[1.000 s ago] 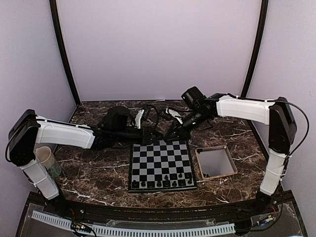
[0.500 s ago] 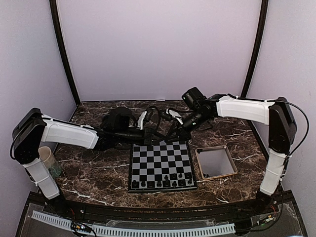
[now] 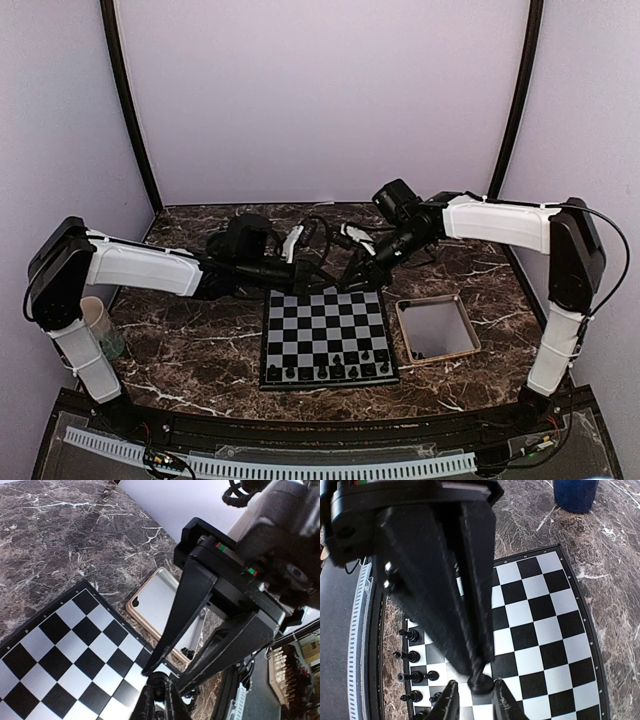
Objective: Set up the chess pieces on the board
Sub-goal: Pass from the right arm to the left, then place the pawn at e7.
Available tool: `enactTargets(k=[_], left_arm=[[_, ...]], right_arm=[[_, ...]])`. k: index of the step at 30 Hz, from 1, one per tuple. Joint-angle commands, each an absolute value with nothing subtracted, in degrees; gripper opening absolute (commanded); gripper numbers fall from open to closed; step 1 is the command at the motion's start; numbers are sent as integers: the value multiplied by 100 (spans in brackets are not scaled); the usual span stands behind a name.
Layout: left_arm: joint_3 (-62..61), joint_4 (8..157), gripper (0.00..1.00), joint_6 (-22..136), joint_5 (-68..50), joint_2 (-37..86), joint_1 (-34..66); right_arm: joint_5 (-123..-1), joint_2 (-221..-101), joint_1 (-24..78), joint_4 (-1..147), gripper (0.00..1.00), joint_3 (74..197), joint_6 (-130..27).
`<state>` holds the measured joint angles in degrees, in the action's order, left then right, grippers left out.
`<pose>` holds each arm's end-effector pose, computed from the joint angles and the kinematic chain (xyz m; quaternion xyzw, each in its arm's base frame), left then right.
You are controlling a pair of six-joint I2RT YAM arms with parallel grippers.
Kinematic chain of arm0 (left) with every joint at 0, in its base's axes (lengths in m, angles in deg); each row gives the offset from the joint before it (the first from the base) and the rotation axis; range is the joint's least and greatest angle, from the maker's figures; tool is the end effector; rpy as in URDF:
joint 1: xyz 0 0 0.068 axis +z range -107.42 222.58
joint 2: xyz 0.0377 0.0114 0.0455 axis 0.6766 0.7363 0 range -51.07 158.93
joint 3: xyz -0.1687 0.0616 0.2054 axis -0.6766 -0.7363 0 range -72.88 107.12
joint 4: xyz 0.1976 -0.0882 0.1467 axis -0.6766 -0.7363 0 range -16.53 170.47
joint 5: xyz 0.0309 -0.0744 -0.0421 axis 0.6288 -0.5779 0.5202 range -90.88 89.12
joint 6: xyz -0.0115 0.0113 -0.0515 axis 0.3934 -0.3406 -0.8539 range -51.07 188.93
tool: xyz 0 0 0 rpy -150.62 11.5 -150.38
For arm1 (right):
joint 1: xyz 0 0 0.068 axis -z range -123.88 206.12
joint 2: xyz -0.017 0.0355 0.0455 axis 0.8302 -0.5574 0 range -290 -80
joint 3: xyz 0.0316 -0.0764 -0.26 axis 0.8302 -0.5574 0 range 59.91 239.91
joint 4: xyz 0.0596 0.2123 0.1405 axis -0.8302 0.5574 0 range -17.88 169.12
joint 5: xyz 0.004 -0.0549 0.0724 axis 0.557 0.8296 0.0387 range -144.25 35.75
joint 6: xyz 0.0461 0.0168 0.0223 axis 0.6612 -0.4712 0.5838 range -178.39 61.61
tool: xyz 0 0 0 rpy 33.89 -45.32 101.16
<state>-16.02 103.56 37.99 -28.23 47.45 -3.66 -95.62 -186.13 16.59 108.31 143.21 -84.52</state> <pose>0.2525 -0.2873 0.2229 0.2418 0.7635 -0.5039 0.3237 0.2892 0.2691 0.2410 -0.5680 0.7064 0.3672 0.2085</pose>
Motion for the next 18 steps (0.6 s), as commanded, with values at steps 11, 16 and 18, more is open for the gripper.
enactTargets(k=[11,16,18], left_arm=[[-1675,7315,5,6952,-1684,3636,-586],[-1561,6833,5,7795,-1138,3866,-1158],[-1513,6749,5,7936,-1012,4030,-1334]], right_arm=[[-9137,-17181,1963,10755,34,12727,-8932],[-8810,-17176,2094,10552,34,12635,-8913],[-8803,-17181,2119,10546,34,12634,-8924]])
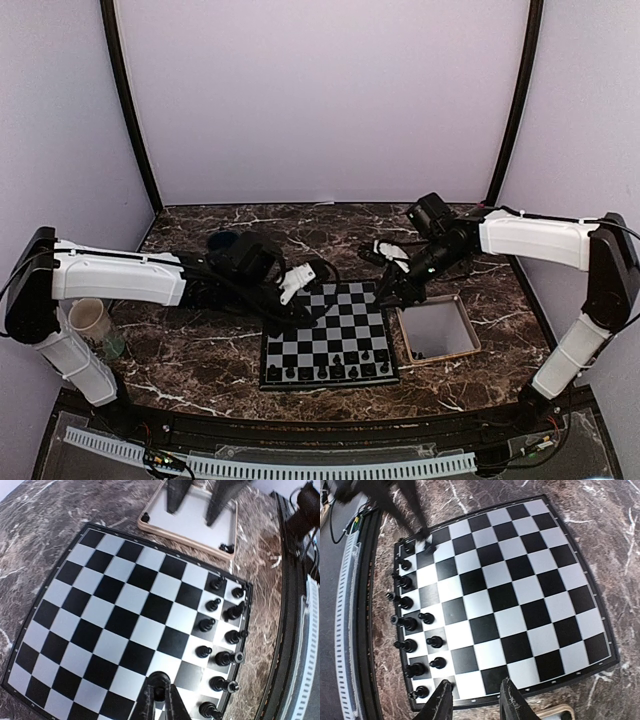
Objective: Set up the chess pieces on the board
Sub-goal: Place the pawn at e7.
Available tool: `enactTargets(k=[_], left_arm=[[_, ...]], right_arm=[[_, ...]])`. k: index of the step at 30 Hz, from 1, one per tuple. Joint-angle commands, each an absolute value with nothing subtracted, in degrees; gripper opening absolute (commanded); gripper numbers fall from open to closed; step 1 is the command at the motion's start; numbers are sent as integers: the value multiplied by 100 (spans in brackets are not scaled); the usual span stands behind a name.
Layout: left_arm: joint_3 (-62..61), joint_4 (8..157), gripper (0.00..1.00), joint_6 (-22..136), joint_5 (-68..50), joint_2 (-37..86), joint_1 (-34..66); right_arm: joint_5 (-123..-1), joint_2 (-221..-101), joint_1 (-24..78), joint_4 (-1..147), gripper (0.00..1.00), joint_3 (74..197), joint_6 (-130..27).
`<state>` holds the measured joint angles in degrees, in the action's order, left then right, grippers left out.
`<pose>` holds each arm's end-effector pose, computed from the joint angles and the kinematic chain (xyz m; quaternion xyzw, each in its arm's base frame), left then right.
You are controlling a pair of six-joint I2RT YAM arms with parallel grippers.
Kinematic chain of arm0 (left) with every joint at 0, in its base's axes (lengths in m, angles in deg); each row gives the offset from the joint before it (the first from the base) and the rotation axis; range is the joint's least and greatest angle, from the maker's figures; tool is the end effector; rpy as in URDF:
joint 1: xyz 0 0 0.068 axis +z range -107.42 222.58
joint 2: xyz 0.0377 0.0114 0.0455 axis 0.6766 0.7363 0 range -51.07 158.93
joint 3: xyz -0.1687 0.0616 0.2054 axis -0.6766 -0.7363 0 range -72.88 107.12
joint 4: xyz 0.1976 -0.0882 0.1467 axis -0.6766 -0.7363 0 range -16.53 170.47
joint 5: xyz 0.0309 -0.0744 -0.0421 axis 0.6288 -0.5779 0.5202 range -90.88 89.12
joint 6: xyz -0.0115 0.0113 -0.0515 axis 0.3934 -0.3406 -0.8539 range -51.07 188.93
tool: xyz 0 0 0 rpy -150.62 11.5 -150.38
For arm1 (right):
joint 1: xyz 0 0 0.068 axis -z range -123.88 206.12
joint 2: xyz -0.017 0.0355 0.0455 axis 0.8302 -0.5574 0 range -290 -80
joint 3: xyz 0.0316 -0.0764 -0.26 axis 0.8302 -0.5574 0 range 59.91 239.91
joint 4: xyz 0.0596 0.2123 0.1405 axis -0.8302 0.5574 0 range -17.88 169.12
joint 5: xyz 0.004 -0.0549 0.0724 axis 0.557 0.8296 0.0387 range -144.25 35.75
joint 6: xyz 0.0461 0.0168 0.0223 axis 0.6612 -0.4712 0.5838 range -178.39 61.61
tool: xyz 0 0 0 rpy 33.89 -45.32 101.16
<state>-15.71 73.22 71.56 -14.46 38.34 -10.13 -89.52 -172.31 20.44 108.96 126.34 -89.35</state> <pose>0.1995 -0.2758 0.2285 0.4617 0.7719 -0.2762 0.3386 0.2516 0.2060 0.2327 -0.5684 0.7347 0.3034 0.2125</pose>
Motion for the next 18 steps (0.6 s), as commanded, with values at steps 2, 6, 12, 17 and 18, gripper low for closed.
enactTargets(k=[2,6,12,17,18], left_arm=[[-1483,6739,5,7994,-994,4149,-1442],[-1401,6773,5,8079,-1031,4395,-1558],[-1199,6681,5,8209,-1128,4741,-1665],[-1127,6703,6,8226,-1199,4840,-1691],[-1121,6695,6,8228,-1212,4850,-1692]], right_arm=[[-8775,-17177,2129,10515,34,12635,-8923],[-8676,-17180,2134,10469,33,12546,-8942],[-8572,-17182,2156,10438,33,12435,-8936],[-8585,-17179,2154,10420,33,12415,-8936],[-8595,-17182,2152,10420,33,12415,-8946]])
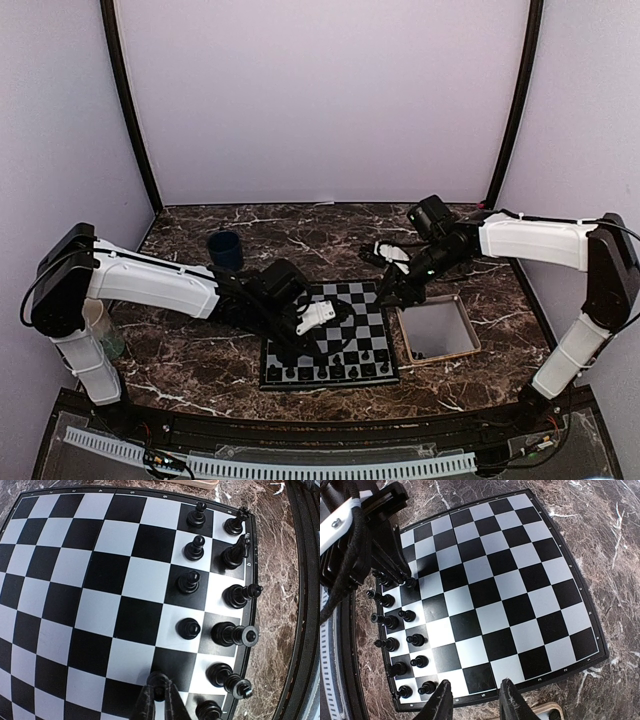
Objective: Set up the chess pieces on the board
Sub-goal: Place the pawn at e7.
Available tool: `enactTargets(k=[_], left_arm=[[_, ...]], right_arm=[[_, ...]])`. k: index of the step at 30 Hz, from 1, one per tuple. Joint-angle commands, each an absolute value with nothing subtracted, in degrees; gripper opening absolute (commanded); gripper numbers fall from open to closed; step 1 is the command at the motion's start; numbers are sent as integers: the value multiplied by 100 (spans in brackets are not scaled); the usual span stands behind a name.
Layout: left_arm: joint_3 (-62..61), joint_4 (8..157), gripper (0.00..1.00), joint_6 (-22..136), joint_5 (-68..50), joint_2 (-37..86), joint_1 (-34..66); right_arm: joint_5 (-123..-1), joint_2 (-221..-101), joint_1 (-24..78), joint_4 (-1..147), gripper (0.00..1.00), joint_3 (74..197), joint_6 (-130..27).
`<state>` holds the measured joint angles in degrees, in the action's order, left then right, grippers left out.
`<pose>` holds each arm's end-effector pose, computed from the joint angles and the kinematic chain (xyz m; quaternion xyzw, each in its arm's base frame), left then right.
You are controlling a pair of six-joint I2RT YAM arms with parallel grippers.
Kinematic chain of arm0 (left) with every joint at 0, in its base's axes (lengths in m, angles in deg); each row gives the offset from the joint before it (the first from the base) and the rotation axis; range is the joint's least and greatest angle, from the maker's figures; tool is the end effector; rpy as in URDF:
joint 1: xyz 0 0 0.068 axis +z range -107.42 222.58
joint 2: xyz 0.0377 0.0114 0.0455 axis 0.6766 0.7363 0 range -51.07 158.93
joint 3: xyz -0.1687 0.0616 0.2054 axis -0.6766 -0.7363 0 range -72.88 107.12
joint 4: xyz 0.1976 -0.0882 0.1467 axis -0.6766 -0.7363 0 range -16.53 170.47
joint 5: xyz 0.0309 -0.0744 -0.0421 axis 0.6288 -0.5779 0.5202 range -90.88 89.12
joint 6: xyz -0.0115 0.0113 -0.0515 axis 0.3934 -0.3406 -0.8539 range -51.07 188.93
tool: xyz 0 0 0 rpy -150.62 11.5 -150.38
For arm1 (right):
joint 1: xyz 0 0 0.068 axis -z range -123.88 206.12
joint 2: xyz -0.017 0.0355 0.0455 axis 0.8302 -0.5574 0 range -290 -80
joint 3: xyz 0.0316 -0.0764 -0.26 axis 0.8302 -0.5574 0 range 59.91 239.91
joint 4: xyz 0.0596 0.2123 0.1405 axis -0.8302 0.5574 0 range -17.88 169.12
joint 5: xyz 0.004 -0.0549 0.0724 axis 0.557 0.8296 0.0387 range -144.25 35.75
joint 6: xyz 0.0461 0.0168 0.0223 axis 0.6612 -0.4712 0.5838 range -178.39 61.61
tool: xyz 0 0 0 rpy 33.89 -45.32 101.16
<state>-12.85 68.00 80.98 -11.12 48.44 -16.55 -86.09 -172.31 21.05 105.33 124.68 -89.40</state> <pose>0.1783 -0.3106 0.1786 0.5717 0.7487 -0.2071 0.2640 0.2565 0.2030 0.2263 -0.5653 0.7423 0.2738 0.2334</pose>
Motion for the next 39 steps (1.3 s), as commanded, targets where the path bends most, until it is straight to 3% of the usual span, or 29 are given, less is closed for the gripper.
enactTargets(k=[1,19,30,39], left_arm=[[-1117,6689,6,8236,-1220,4863,-1700],[-1109,6672,7,8334,-1195,5027,-1789],[-1086,6653,20,8292,-1116,5005,-1789],[-1100,6289,35,8274,-977,4095,-1789]], right_arm=[[-8604,-17177,2156,10420,33,12415,-8948],[-8600,-17193,2156,10438,34,12423,-8954],[-8634,-17227,2149,10504,34,12486,-8945],[-8295,-16782,2611,11653,34,13066,-9230]])
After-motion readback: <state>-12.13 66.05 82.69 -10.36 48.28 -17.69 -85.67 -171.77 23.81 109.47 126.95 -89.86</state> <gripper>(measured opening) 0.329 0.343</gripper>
